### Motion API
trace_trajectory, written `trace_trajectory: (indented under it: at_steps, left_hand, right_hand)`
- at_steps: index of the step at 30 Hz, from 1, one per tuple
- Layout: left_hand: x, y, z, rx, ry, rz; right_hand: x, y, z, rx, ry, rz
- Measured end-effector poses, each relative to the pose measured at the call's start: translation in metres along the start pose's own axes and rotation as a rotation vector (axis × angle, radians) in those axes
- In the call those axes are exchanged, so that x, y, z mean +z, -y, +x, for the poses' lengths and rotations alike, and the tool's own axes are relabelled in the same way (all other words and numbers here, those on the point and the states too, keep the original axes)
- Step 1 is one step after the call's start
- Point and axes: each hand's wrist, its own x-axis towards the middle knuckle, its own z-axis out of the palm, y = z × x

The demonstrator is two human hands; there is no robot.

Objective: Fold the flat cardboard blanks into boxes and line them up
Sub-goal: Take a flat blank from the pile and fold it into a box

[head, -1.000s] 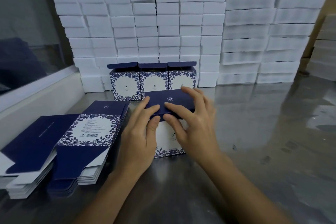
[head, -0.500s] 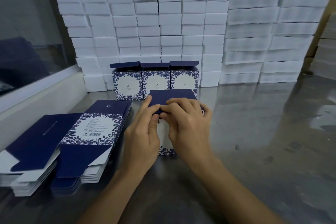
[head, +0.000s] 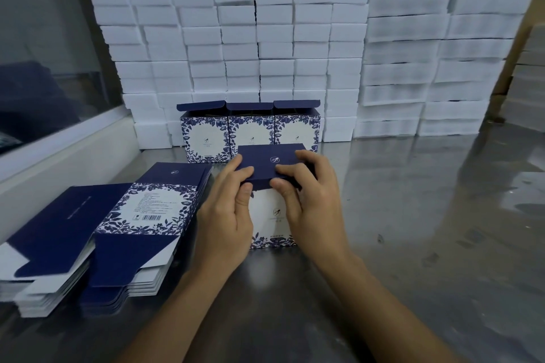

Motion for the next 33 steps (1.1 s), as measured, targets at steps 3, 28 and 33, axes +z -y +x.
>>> trace_trajectory:
  at_steps: [3,28,33]
  left_hand:
    - [-0.001,0.004,0.001,-0.004,0.001,0.016]
    - [0.013,0.016,-0.016,-0.191,0.542,0.204]
    - [0.006,0.031,-0.005,-0.174,0.503,0.649]
  right_hand:
    - [-0.005,-0.007,0.000,0.073,0.021,0.074]
    - [-0.001,-0.001,0.002,-0.145,-0.084,-0.394]
    - [-0.013,-0.037,0.016,-0.090,-0.186,-0.500]
